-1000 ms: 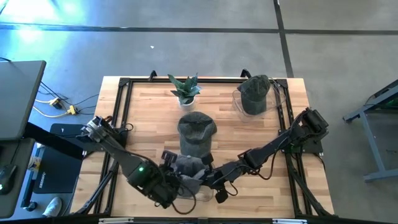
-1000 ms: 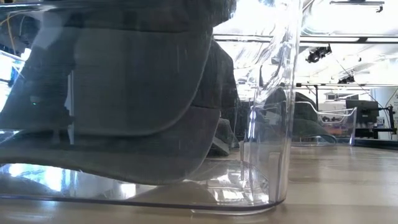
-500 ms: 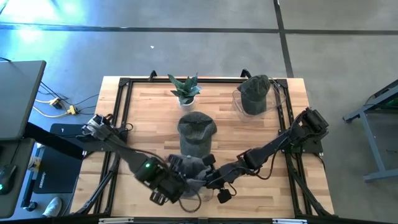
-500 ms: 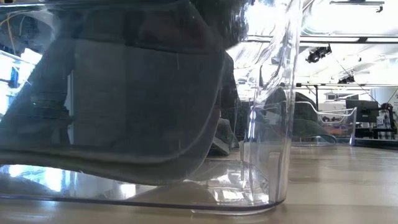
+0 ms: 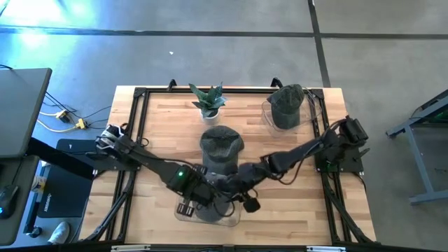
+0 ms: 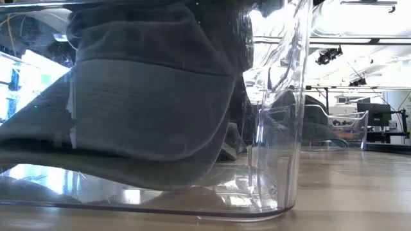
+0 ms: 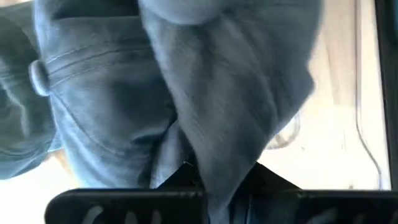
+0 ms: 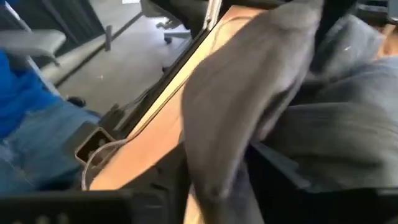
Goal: Pick & Place hat
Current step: Put the gray cap into the bottom transparent bin
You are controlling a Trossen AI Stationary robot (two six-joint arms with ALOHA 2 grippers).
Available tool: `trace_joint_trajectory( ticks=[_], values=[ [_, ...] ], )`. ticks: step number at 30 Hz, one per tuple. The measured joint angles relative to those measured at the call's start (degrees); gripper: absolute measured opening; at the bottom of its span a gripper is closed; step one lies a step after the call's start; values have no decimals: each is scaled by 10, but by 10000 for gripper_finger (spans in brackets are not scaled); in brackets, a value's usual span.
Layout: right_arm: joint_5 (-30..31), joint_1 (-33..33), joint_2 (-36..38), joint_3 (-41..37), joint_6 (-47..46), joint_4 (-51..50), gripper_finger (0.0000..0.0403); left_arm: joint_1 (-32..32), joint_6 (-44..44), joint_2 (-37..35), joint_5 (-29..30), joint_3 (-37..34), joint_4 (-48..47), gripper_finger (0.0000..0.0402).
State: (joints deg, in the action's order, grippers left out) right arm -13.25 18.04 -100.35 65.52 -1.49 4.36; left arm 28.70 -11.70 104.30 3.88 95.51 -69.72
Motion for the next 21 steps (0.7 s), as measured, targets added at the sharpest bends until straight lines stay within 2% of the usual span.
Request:
trace_joint_trajectory(
  ticks=[6, 14, 18, 21],
  values=[
    [-2, -19, 42, 0, -1, -62, 208, 2, -14, -37, -34, 0, -12, 12],
    [24, -19, 78, 0, -1, -107, 216, -12, -65, -82, -36, 1, -6, 14],
    [28, -19, 88, 0, -1, -153, 216, -30, -87, -79, -37, 0, -7, 45],
    [40, -15, 89, 0, 0, -179, 214, -42, -96, -75, -74, 1, -7, 92]
  ],
)
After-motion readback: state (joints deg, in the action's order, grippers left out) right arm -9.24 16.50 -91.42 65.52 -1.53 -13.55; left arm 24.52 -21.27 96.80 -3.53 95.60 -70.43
